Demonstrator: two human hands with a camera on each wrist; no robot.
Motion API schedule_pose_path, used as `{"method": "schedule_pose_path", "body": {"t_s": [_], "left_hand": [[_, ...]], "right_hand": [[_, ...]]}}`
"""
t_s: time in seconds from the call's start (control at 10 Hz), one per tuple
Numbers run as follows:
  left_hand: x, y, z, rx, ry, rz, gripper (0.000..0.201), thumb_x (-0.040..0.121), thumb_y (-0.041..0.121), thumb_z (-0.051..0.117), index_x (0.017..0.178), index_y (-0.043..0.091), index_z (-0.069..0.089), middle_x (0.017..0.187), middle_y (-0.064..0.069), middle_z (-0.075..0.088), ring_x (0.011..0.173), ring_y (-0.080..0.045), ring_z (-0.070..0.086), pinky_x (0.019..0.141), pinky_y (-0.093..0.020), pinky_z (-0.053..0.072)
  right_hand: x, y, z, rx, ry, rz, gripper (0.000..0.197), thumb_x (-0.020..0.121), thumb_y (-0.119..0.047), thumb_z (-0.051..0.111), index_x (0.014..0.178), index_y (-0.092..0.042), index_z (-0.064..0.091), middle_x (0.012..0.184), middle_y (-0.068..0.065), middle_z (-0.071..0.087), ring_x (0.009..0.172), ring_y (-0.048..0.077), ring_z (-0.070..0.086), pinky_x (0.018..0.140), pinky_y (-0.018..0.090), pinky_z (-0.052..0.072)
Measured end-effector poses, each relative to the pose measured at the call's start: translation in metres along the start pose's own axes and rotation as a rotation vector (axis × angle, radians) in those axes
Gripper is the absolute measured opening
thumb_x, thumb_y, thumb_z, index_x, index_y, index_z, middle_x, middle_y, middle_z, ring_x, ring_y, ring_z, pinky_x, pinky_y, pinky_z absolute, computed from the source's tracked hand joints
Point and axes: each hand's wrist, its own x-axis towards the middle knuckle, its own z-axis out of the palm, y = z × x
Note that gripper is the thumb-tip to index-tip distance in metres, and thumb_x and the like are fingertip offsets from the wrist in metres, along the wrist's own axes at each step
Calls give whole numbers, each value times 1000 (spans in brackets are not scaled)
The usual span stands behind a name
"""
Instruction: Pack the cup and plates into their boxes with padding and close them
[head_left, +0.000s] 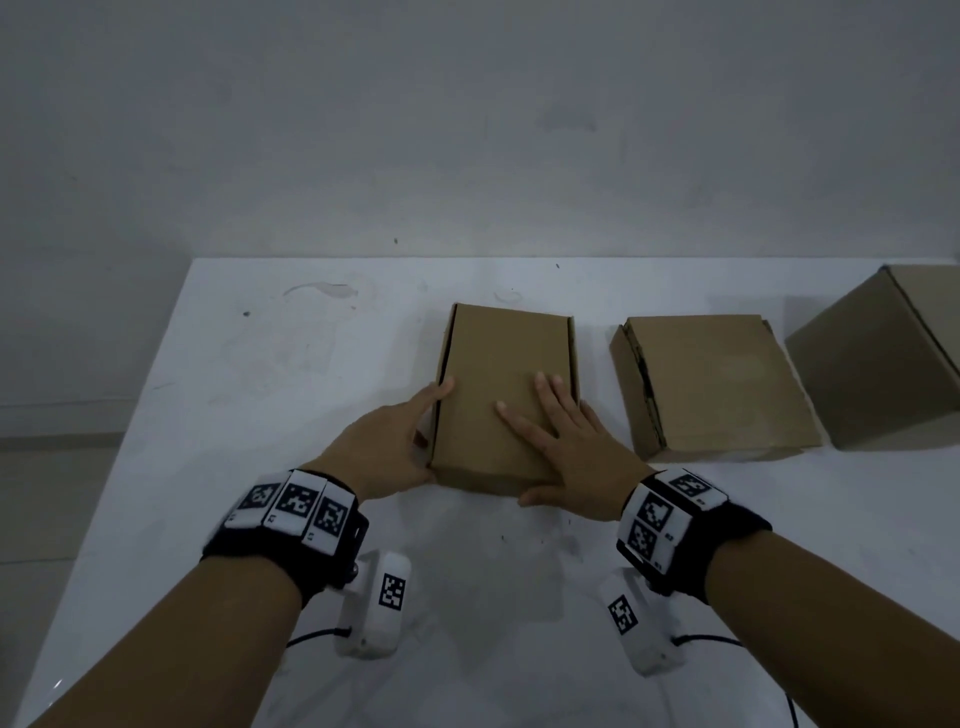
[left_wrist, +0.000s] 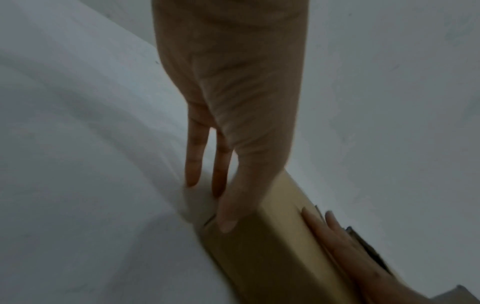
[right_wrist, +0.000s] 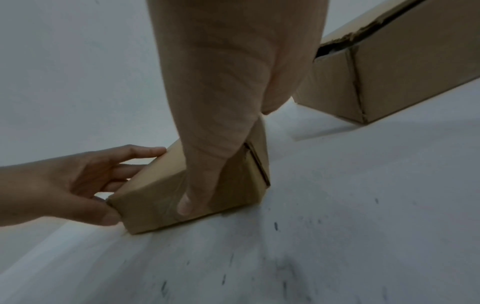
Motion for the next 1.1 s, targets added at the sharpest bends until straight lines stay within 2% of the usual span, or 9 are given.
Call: {"method": "schedule_pose_path", "body": {"t_s": [0.1,0.2,0.3,0.4,0.5,0.8,0.9,1.0,1.1], "left_hand": [[8,6,-3,-186,-22,-49,84,76,44,73,141,34,21,131,0,51,101,-14,57,87,-34,50],[21,13,-1,-195,111,-117,70,80,54,64,133,27,28,136,-1,46,99,-19,59,82,-34,49],[30,14,5,-165,199,-140,80,83,45,65,145,26,19,143,-3,44,102,-24,59,87,-34,46],[31,14,9,-187,198,-165,90,83,43,66,151,26,10,151,-1,35,118,-26,54,101,-39,43],[32,17,11,-196,209,-184,90,84,41,66,151,26,9,151,-3,33,122,-27,51,104,-41,41],[34,19,15,-193,226,-246,89,83,42,66,150,27,10,129,-13,56,108,-28,58,95,-39,46],[32,21,18,-207,231,-268,88,84,43,65,150,31,9,129,-12,56,103,-27,59,93,-39,48],[30,21,17,-274,249,-263,87,83,43,66,150,34,9,144,-4,44,108,-26,59,95,-42,48],[21,25,18,-325,305,-282,80,87,47,59,150,32,12,149,5,37,120,-24,54,101,-37,42]], "right_hand": [[-3,1,1,141,72,146,123,68,-67,67,144,-37,-25,145,9,-44,140,30,-29,118,49,2],[2,2,0,256,30,221,135,64,-56,78,142,-33,-30,146,5,-44,145,29,-10,116,49,21],[8,5,-3,250,23,221,136,65,-47,81,141,-33,-31,145,1,-45,146,28,-7,114,49,27],[9,7,-3,291,46,207,137,62,-55,80,141,-35,-31,143,-1,-47,146,26,-5,113,48,29],[9,8,1,293,92,215,137,58,-69,72,144,-31,-28,145,1,-45,146,25,-8,114,46,27],[13,16,-3,184,113,156,125,70,-63,68,148,-21,-20,151,9,-34,146,26,-4,116,39,21],[11,15,-3,153,106,161,125,70,-64,67,148,-20,-21,151,12,-34,145,28,-5,117,40,19],[10,20,-6,198,64,161,127,67,-67,67,147,-26,-22,150,8,-38,145,30,1,116,44,22],[2,27,-20,218,4,136,118,68,-73,61,149,-31,-15,151,3,-35,144,31,7,116,45,23]]}}
